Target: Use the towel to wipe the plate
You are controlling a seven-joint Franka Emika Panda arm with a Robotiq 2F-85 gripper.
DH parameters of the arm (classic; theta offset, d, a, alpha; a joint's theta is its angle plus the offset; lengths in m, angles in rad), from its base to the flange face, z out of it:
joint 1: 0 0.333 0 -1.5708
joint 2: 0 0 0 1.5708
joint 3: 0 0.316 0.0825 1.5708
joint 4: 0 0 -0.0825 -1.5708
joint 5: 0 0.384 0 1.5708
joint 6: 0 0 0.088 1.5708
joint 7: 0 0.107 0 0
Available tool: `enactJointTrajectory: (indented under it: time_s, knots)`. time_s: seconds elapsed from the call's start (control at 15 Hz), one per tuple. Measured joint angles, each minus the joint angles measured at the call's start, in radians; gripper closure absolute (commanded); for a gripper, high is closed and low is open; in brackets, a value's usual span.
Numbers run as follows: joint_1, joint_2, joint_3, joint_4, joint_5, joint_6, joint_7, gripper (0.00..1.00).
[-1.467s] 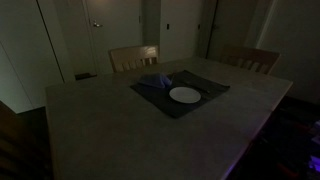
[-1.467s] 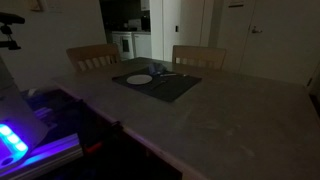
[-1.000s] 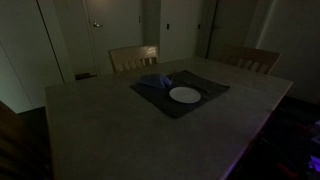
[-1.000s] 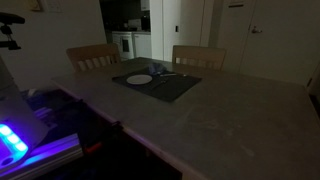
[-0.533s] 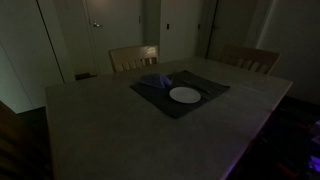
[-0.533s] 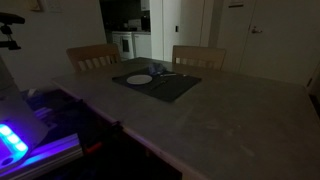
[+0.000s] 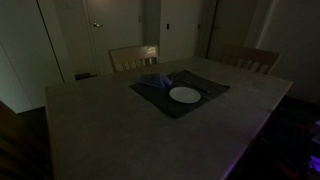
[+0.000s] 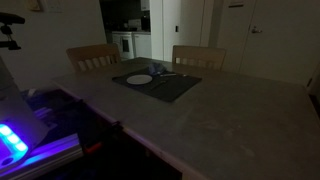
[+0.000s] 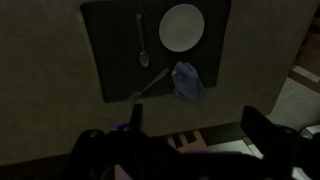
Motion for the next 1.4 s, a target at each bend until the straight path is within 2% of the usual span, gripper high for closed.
enactJointTrajectory:
  time_s: [0.67, 1.0, 1.4]
  knots:
    - [0.003, 0.007, 0.008, 0.024, 0.0, 0.001, -0.024, 0.0]
    - [0.033, 0.092, 0.007, 0.044, 0.035, 0.065, -0.12, 0.0]
    - [0.097, 0.235, 0.008, 0.068, 0.139, 0.155, -0.297, 0.0]
